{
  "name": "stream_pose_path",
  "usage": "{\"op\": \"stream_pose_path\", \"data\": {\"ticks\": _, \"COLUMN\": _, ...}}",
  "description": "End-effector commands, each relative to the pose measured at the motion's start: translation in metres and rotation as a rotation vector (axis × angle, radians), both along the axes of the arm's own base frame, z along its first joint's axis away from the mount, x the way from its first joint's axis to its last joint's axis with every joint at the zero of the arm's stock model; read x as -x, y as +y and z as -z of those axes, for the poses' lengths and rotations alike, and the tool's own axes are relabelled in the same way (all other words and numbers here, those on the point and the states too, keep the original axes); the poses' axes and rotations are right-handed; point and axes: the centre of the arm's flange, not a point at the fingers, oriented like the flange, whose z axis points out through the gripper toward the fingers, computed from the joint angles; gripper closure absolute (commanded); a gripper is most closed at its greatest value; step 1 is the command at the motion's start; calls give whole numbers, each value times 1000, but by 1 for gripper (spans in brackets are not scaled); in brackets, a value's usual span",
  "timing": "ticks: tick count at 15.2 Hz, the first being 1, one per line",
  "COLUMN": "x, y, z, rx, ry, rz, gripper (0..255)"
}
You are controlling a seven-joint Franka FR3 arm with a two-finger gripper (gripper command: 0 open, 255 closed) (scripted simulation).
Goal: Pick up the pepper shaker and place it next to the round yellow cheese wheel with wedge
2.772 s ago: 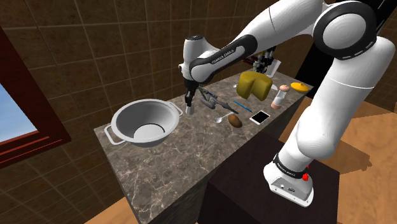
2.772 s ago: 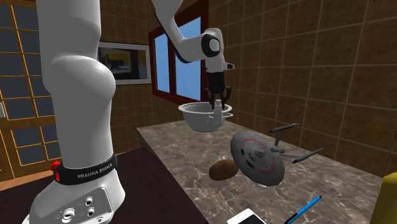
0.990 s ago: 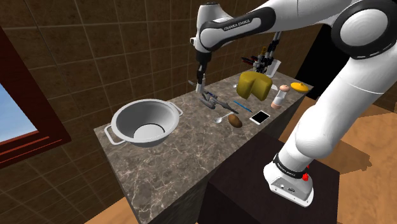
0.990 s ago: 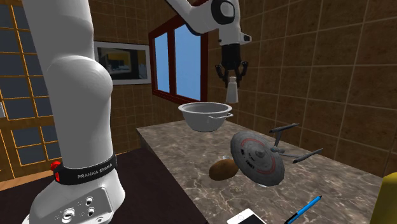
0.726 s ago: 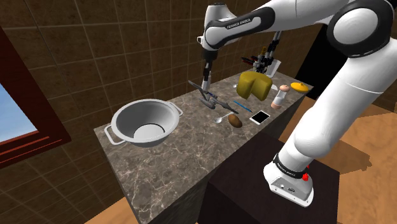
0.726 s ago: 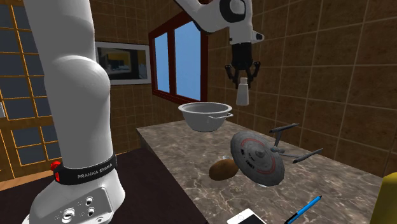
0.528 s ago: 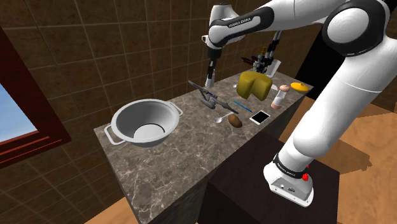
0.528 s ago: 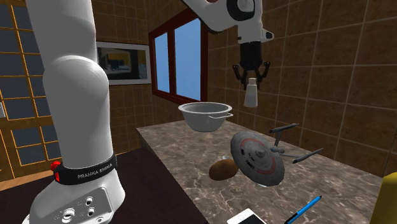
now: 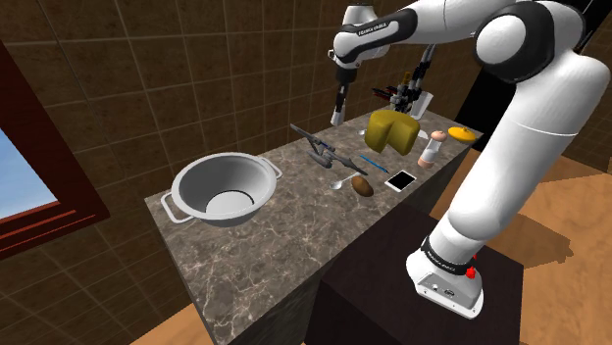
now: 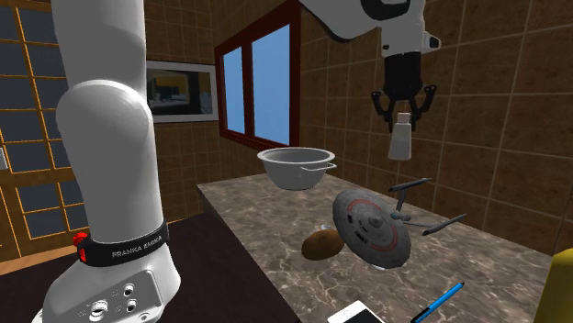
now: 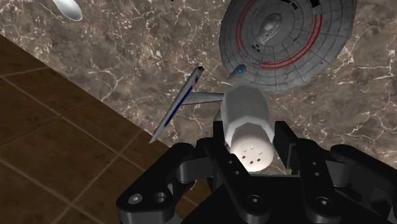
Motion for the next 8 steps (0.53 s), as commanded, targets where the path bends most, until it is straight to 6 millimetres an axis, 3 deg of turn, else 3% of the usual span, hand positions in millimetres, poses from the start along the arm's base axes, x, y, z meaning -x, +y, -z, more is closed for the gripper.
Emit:
{"op": "stream_pose_path", "data": {"ticks": 1, "x": -1, "y": -27, "z": 1, "rx": 0, "ry": 0, "rz": -2, "gripper": 255}}
{"op": "stream_pose_path", "data": {"ticks": 8, "x": -2, "y": -120, "z": 1, "rx": 0, "ry": 0, "rz": -2, "gripper": 255}}
